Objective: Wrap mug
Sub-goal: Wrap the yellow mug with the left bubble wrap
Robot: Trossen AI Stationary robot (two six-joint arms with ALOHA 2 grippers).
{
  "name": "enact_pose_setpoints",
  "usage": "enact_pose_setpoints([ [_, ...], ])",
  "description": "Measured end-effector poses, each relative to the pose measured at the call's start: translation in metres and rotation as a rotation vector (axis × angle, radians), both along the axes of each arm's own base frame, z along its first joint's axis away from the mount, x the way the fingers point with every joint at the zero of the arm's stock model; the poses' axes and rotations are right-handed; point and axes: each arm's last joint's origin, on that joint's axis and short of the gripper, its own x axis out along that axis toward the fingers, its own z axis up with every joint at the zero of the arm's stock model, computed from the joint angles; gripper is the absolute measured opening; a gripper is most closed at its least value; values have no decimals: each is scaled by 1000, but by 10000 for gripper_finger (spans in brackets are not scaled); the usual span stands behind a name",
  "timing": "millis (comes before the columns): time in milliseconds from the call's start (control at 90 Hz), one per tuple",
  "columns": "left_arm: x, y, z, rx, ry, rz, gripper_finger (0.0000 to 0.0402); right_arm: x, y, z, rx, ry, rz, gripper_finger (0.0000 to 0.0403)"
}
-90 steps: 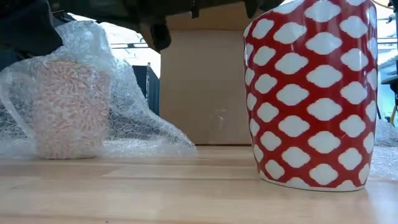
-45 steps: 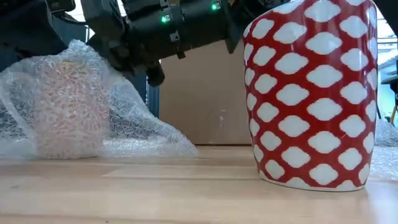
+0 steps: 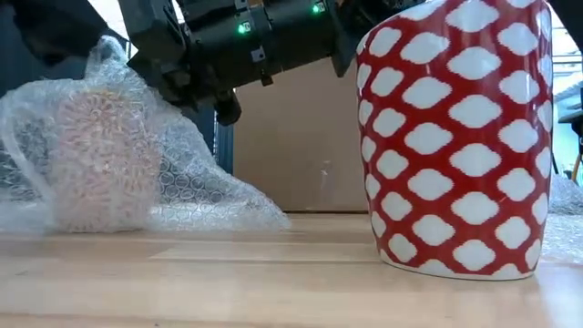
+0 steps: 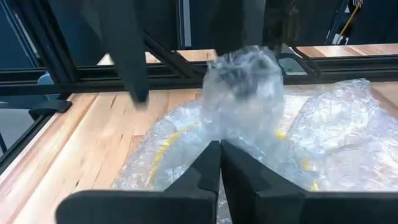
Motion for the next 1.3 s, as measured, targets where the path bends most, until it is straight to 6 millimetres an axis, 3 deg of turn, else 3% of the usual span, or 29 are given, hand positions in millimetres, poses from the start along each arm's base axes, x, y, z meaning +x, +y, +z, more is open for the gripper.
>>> enact_pose_setpoints([
  [200, -12, 13, 16, 16, -61, 29, 180, 0, 0, 0, -2, 2, 0, 0],
  [400, -13, 16, 17, 38, -71, 54, 180, 0, 0, -1, -5, 3, 1, 0],
  [867, 30, 4, -47, 139, 269, 38, 180, -4, -1, 5, -51, 45, 18, 0],
  [1222, 35, 8, -52, 168, 290, 40, 180, -16, -8, 27, -105, 151, 23, 0],
  [1300, 32, 8, -55, 159, 331, 17, 180, -19, -9, 40, -101, 130, 15, 0],
])
